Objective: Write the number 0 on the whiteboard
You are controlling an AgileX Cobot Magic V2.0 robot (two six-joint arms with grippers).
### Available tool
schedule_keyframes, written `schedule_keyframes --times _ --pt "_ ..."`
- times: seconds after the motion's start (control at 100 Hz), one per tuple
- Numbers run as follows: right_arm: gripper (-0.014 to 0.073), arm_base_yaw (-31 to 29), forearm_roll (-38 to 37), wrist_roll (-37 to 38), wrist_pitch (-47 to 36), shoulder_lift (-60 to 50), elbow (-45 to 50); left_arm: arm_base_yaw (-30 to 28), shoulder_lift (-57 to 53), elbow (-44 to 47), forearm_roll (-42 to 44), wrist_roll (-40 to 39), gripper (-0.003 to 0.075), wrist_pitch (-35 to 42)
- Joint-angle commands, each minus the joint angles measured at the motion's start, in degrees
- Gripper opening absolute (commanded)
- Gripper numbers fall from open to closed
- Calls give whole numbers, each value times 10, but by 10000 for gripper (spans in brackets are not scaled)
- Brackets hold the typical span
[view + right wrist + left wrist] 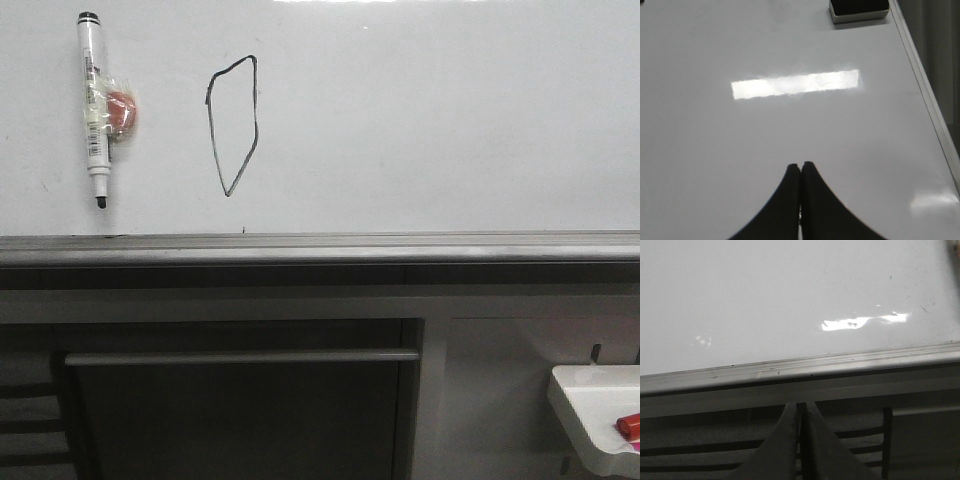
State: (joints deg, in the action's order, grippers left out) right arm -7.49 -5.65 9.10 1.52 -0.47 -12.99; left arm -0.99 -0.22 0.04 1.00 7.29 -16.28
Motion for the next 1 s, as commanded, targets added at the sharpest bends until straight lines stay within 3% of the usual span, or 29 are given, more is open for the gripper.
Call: schedule_keyframes --times 0.0,0.33,0.65,0.99 --pt "-66 -6 -6 -1 -43 -12 15 -1 -15 5 -5 -4 -20 37" --pt "-66 -6 -2 -1 -43 -12 149 -1 -15 5 -5 -4 -20 37" --pt "-66 -6 0 -1 164 -12 148 -1 -15 5 -5 -4 -20 37" --pt "-66 -6 2 -1 158 -12 148 -1 -15 5 -5 -4 -20 37"
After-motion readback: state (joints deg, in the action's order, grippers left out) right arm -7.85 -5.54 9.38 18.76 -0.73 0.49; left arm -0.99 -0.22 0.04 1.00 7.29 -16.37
